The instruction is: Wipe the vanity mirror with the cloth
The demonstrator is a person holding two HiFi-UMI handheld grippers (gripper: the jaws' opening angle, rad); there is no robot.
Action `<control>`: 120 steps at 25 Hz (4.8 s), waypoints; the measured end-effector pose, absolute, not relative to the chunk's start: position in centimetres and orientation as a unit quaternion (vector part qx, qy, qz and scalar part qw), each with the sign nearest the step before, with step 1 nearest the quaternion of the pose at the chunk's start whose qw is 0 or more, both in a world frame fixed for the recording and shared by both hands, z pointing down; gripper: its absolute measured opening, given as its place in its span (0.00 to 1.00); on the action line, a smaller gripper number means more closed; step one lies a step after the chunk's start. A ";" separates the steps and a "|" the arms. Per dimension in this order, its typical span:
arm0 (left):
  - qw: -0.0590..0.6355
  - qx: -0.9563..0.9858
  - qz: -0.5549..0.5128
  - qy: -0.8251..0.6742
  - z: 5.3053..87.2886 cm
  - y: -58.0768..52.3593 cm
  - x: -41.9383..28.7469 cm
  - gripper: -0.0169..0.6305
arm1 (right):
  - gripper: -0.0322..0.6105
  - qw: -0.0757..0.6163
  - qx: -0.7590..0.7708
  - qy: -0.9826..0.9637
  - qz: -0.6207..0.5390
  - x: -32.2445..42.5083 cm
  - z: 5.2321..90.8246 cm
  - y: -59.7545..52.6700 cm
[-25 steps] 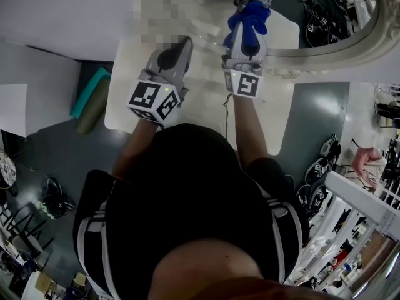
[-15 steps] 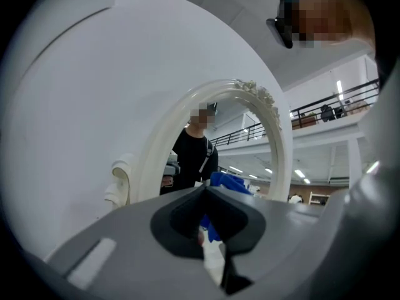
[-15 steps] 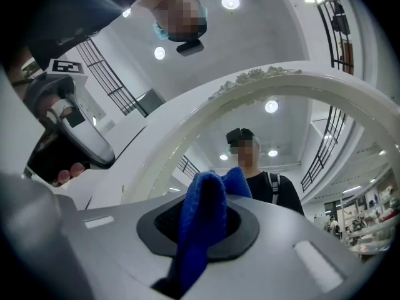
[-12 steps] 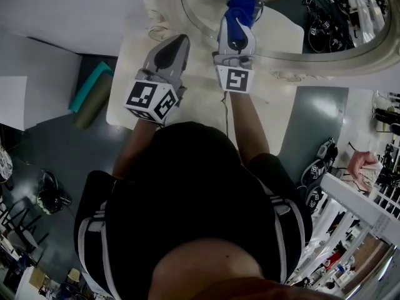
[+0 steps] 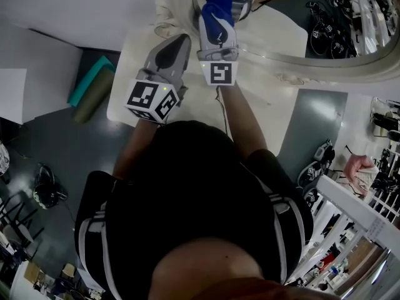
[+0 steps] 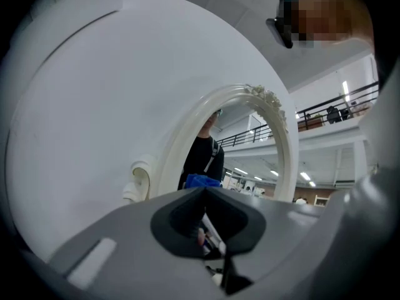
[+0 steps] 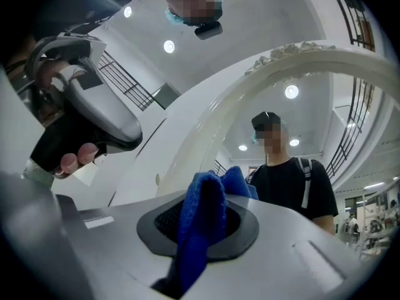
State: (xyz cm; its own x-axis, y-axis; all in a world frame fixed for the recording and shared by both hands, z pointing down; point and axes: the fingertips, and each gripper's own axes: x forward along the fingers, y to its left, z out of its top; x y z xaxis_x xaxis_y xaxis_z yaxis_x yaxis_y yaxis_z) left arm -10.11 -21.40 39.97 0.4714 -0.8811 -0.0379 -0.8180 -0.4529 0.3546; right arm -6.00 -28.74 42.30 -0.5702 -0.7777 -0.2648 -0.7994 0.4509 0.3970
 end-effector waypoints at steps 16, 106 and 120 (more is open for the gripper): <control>0.152 0.841 -0.116 -0.507 40.4 -21.0 -11.2 0.04 | 0.11 0.090 -0.397 0.905 0.122 -8.3 43.6 -29.1; 0.106 0.881 -0.034 -0.460 41.9 -7.5 2.7 0.04 | 0.11 0.065 -0.628 0.772 -0.073 15.2 44.1 -5.5; 0.112 0.883 -0.033 -0.454 42.2 -8.1 3.0 0.04 | 0.11 0.056 -0.628 0.773 -0.070 14.9 44.3 -6.0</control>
